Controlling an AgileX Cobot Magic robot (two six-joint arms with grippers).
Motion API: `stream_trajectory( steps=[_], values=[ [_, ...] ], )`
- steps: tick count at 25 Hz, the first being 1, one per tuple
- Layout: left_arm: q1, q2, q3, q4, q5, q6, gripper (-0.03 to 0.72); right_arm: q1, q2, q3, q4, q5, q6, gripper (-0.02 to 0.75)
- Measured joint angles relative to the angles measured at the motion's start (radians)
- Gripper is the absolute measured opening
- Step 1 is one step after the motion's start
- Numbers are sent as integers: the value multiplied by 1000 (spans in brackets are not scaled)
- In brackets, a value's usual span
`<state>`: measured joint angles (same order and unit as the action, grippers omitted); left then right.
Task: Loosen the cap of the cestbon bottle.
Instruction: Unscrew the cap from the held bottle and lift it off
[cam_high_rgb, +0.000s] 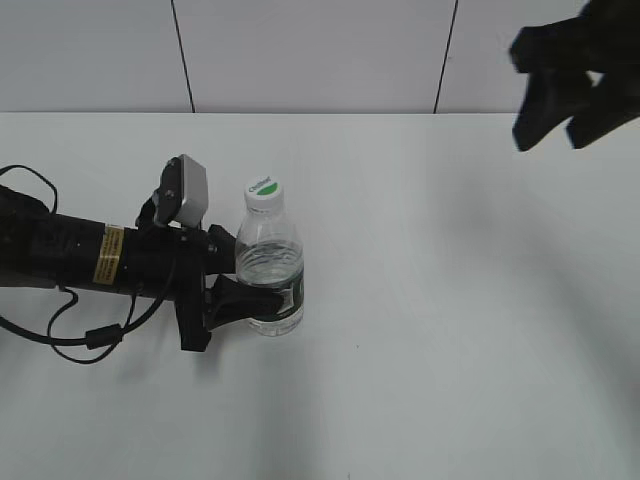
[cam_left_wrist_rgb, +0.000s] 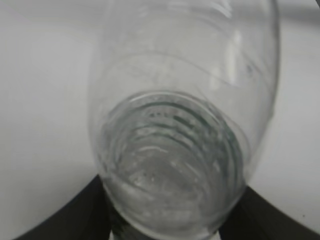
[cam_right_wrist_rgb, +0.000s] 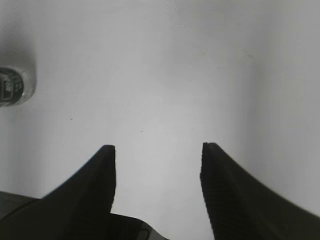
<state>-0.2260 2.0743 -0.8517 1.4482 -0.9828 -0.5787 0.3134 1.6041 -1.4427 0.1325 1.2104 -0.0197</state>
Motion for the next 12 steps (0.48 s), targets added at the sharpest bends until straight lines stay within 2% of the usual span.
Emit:
stream_trajectory(
  steps=[3, 6, 12],
  values=[
    [0, 0, 0, 0, 0, 0, 358, 115, 52, -40, 1, 1, 5, 414],
    [0, 0, 0, 0, 0, 0, 358, 195, 99, -97, 2, 2, 20, 414],
    [0, 0, 0, 0, 0, 0, 352, 301, 184, -247, 3, 4, 37, 414]
  ],
)
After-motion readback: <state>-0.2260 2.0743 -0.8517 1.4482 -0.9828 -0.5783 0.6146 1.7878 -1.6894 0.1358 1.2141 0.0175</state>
